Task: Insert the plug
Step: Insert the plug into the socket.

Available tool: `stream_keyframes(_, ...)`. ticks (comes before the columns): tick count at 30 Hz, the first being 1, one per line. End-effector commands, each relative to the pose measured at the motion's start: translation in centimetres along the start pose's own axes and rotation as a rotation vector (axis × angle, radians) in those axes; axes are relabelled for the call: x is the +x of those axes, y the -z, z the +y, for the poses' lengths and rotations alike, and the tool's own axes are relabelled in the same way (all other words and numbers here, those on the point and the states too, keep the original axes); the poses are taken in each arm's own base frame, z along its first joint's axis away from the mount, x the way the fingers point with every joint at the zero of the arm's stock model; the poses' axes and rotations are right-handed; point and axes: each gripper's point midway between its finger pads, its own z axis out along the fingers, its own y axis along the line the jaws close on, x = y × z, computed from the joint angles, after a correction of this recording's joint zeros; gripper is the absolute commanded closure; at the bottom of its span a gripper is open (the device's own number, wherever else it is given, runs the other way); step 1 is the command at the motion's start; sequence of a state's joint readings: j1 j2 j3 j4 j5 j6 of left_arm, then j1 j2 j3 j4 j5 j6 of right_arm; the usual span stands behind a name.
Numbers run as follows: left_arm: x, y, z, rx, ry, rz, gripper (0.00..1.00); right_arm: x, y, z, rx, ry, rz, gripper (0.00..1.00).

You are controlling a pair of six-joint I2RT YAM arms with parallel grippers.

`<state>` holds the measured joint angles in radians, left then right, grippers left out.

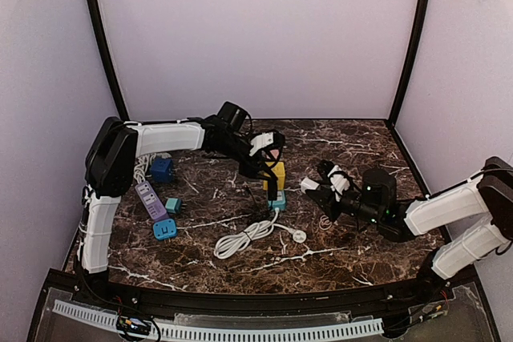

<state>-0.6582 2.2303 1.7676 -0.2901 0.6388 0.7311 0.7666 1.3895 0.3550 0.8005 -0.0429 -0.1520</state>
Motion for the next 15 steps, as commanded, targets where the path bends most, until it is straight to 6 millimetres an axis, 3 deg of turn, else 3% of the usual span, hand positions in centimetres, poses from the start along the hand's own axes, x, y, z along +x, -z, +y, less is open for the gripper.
stream_keyframes(1, 2.6, -0.1, -2.8, 0.126, -0.024, 0.066, 0.69, -0.5, 0.1, 0.2, -0.033, -0.005, -0.018, 1.00)
stream_keyframes(7, 2.4, 0.9, -5.7, 0.236, -0.025, 0.075, 0.79, -0.3, 0.2, 1.3, -0.102, -0.005, 0.005, 1.00)
stream_keyframes(12, 1.9, 2.8, -10.6, 0.416, 0.020, 0.063, 0.84, -0.6, -0.2, 3.0, -0.203, -0.033, -0.007, 1.00)
stream_keyframes(15, 1.9, 3.3, -12.0, 0.452, 0.032, 0.063, 0.86, -0.4, -1.0, 4.1, -0.273, -0.019, -0.011, 1.00)
